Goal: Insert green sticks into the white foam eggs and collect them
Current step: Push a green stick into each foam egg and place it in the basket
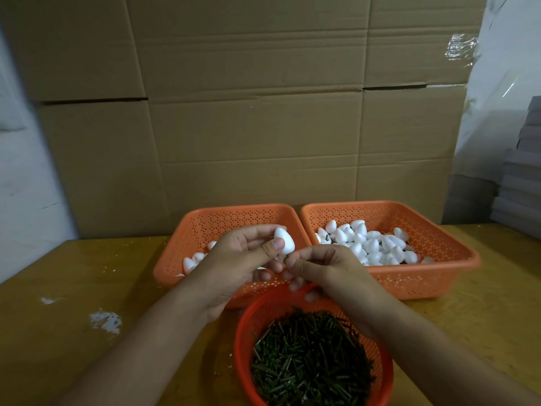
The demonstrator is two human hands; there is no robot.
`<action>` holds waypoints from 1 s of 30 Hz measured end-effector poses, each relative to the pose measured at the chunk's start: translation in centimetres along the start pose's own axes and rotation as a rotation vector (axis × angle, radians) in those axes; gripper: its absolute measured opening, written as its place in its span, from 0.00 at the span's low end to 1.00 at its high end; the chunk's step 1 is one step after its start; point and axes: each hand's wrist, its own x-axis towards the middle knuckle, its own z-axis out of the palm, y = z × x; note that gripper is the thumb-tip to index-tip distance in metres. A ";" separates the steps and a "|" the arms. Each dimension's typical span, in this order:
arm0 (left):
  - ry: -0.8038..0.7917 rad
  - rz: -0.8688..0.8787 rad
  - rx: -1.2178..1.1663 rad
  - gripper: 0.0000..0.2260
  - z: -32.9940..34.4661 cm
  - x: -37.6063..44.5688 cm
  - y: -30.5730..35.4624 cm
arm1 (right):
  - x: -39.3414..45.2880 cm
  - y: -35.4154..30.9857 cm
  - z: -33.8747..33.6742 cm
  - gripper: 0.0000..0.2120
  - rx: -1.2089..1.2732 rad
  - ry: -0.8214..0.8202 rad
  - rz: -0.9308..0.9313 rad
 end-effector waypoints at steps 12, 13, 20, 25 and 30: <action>0.008 -0.026 -0.001 0.20 0.3 -0.1 -0.1 | 0.2 0.2 -0.2 0.06 -0.007 0.014 -0.015; 0.016 -0.023 -0.004 0.20 0.3 -0.1 -0.1 | 0.2 0.2 -0.1 0.06 -0.009 0.015 -0.017; 0.021 -0.005 -0.009 0.16 0.2 0.0 -0.3 | 0.0 0.1 0.0 0.06 -0.017 0.015 -0.016; -0.028 0.007 0.012 0.14 0.0 0.0 -0.2 | -0.1 -0.1 0.0 0.08 -0.024 0.003 -0.016; -0.040 0.007 0.024 0.13 -0.1 0.1 -0.2 | -0.2 -0.1 0.1 0.08 -0.021 0.001 -0.013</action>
